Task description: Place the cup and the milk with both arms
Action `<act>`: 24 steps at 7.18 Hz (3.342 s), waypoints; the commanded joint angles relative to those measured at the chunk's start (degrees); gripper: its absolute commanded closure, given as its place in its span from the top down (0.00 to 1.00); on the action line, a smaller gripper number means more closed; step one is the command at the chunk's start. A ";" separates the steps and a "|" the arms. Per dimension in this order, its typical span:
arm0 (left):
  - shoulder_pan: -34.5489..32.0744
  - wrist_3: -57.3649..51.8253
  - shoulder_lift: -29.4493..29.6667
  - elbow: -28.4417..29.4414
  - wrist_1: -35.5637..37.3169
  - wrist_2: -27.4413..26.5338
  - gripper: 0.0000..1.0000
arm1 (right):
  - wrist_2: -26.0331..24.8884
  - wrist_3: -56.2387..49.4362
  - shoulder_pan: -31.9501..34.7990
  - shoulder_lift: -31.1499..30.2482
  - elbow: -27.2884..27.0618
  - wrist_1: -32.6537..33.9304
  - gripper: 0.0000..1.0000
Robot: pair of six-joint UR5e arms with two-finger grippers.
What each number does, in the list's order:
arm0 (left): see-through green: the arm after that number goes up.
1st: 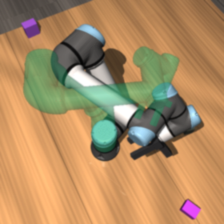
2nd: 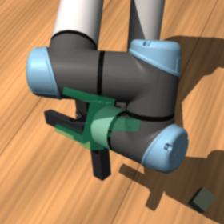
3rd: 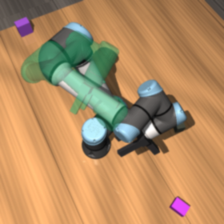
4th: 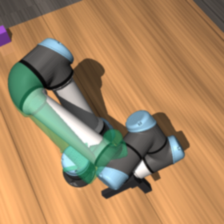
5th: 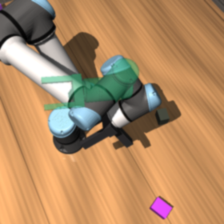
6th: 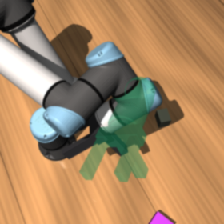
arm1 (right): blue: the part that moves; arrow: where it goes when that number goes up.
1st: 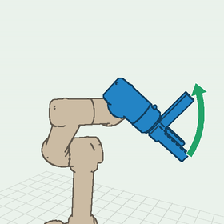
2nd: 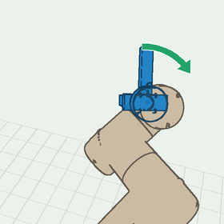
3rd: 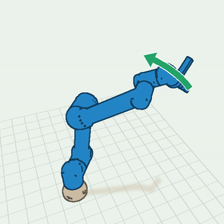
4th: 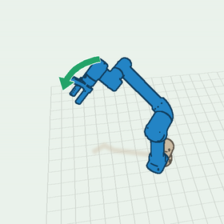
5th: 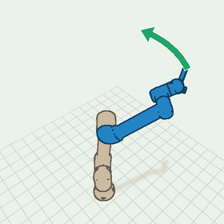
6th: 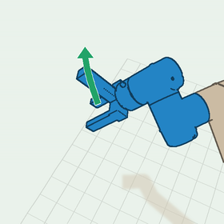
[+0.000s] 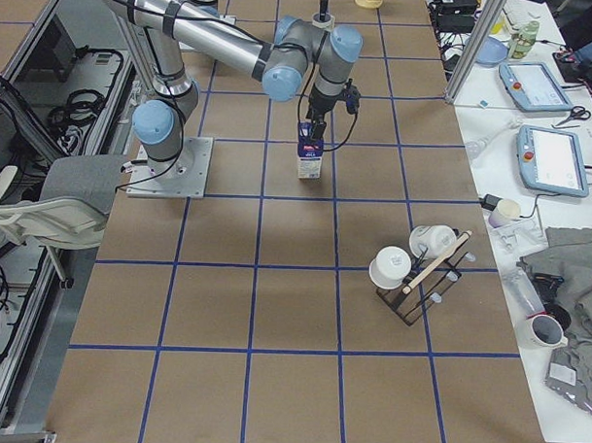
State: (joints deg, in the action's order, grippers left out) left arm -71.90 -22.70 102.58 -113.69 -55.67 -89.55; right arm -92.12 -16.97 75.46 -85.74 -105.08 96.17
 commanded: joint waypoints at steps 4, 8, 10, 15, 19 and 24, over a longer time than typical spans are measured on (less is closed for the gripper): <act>-6.03 3.60 -1.51 4.42 -2.76 1.74 0.00 | -0.16 1.86 -0.05 0.93 -0.13 0.07 0.63; -27.90 31.80 2.44 9.72 -0.86 4.74 0.00 | -2.19 2.03 0.30 0.75 0.57 0.68 0.52; -32.76 34.74 4.72 9.72 1.62 4.74 0.00 | -1.40 3.95 1.70 0.84 3.46 -0.02 0.53; -35.33 38.00 9.92 10.68 5.22 3.95 0.37 | 4.82 22.47 15.92 2.42 6.11 0.77 0.53; -28.51 34.51 4.58 14.46 -2.13 3.42 1.00 | 5.46 35.05 26.57 7.86 11.99 0.86 0.53; -14.77 19.89 -4.04 18.40 -12.67 3.51 1.00 | 8.19 37.89 29.66 9.89 12.53 3.85 0.53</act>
State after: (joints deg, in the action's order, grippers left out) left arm -88.35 -1.73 100.38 -97.60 -64.85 -86.02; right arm -83.57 21.13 104.91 -76.14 -92.48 99.68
